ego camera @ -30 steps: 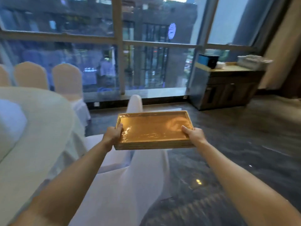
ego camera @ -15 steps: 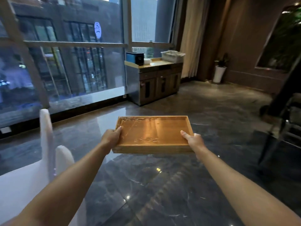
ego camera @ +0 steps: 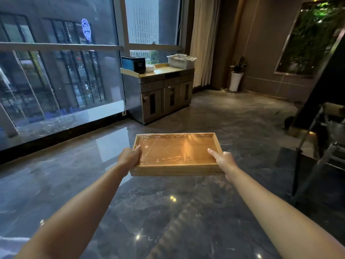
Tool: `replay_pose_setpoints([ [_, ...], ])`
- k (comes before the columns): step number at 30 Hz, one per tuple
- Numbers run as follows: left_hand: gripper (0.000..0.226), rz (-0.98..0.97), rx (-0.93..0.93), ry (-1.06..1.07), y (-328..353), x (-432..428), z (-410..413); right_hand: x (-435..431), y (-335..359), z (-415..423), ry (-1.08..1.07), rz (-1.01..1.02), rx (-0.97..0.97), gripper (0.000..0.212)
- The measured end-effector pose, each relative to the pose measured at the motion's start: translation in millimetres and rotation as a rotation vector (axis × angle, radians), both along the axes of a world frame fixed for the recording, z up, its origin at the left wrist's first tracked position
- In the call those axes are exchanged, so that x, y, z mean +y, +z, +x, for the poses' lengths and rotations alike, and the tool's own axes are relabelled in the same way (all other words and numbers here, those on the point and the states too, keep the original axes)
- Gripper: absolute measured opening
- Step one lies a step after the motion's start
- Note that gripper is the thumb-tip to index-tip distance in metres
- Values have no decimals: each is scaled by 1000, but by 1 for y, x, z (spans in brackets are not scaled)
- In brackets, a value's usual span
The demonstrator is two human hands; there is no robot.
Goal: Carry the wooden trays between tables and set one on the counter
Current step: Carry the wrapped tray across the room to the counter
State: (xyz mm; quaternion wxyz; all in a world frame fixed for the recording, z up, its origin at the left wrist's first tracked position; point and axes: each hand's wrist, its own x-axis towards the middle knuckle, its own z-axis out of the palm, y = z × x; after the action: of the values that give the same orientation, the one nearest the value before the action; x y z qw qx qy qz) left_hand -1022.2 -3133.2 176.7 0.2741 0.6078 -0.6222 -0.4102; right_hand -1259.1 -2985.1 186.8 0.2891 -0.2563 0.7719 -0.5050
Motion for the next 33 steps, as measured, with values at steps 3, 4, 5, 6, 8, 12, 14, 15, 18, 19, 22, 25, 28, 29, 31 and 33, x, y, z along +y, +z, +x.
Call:
replay_pose_setpoints([
  [3, 50, -13, 0, 9, 1, -71, -36, -73, 6, -37, 16, -13, 20, 45],
  [4, 50, -16, 5, 11, 3, -93, -47, -95, 9, -49, 18, -15, 20, 45],
  [5, 50, -16, 11, 13, 5, -115, -60, -116, 11, -61, 17, -19, 18, 46],
  [6, 50, -14, 12, 15, 9, -136, -73, -136, 14, -74, 12, -19, 17, 46],
  [8, 47, -22, 7, 16, 16, -172, -98, -173, 18, -99, -2, -21, 20, 49],
  [12, 41, -13, 31, -3, 18, -242, -146, -240, 18, -149, -1, -16, 28, 52],
  [14, 43, -17, 47, -4, 11, -277, -172, -274, 12, -175, -2, -13, 42, 51],
  [15, 44, -19, 43, -1, 7, -295, -186, -293, 8, -189, -4, -10, 53, 52],
  [18, 46, -29, 29, 15, -3, -353, -232, -354, -4, -237, 18, 7, 50, 54],
  [19, 47, -27, 20, 19, -5, -373, -250, -377, -7, -254, 28, 12, 41, 54],
  [22, 48, -34, 17, 40, -7, -438, -305, -447, -7, -311, 41, 19, 42, 51],
  [25, 44, -44, 47, 49, 0, -504, -358, -518, 1, -365, 49, 9, 61, 49],
  [28, 43, -63, 80, 72, 10, -565, -399, -584, 10, -409, 57, -3, 82, 49],
  [29, 42, -74, 75, 78, 13, -584, -411, -605, 12, -421, 63, -3, 87, 49],
  [31, 44, -98, 71, 83, 17, -623, -433, -645, 13, -445, 84, 0, 91, 49],
  [33, 46, -111, 62, 84, 18, -663, -454, -683, 11, -467, 112, 11, 92, 50],
])
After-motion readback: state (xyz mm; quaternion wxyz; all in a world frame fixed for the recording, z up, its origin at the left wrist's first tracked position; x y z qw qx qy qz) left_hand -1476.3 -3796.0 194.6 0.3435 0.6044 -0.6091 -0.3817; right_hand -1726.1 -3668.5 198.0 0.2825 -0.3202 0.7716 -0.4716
